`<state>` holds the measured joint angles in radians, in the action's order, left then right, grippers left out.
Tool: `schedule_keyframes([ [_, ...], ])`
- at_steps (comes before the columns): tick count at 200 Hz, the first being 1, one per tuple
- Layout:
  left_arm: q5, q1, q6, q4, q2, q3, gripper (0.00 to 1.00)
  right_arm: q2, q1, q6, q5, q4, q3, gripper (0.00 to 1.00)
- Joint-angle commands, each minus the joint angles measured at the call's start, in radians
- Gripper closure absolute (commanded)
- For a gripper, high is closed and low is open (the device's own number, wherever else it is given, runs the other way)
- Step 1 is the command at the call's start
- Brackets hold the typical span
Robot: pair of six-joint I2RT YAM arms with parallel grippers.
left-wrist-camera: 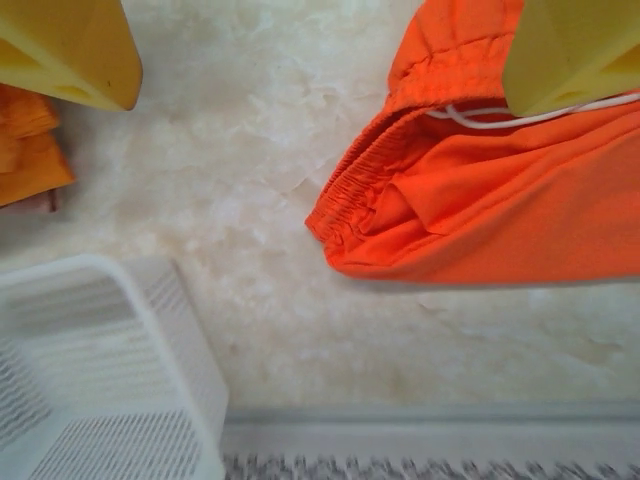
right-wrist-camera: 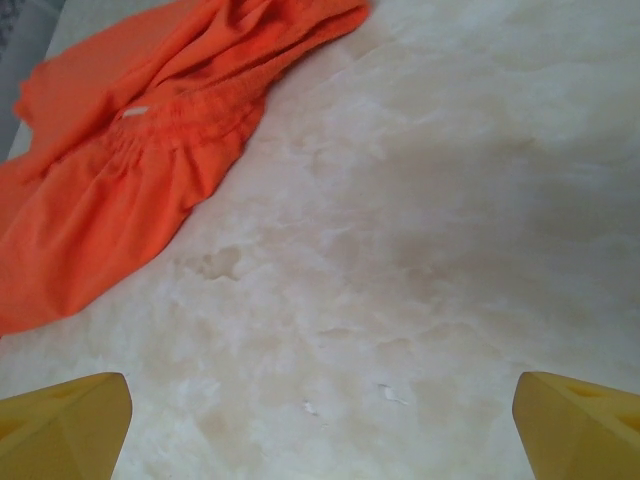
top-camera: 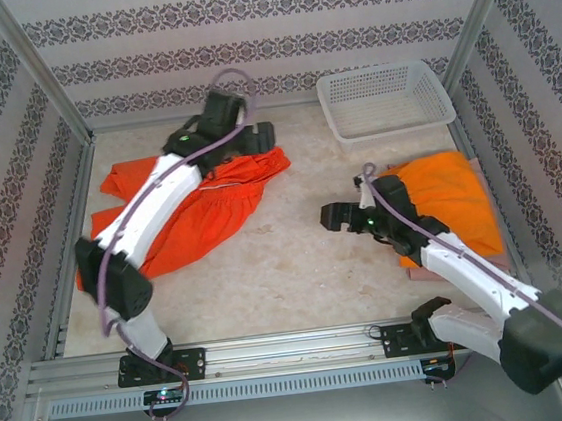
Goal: Fold and stack the shorts
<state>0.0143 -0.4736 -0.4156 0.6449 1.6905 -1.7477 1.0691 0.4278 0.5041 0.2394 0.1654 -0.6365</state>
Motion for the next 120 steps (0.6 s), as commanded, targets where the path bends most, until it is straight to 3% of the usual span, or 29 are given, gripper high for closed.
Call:
schedule_keyframes([
  [1, -0.076, 0.14, -0.039, -0.033, -0.175, 0.179, 0.07, 0.116, 0.106, -0.037, -0.093, -0.004, -0.137, 0.02],
  [28, -0.142, 0.299, -0.077, -0.061, -0.34, 0.436, 0.12, 0.302, 0.214, -0.049, -0.153, 0.003, -0.304, 0.02],
  [54, -0.181, 0.348, -0.067, -0.115, -0.408, 0.617, 0.14, 0.446, 0.289, -0.067, -0.211, 0.041, -0.457, 0.02],
  [83, -0.225, 0.353, -0.042, -0.134, -0.308, 0.667, 0.15, 0.469, 0.286, 0.018, -0.199, 0.008, -0.462, 0.02],
  [120, -0.183, 0.356, -0.003, -0.156, -0.136, 0.649, 0.18, 0.398, 0.267, 0.022, -0.212, 0.032, -0.387, 0.02],
])
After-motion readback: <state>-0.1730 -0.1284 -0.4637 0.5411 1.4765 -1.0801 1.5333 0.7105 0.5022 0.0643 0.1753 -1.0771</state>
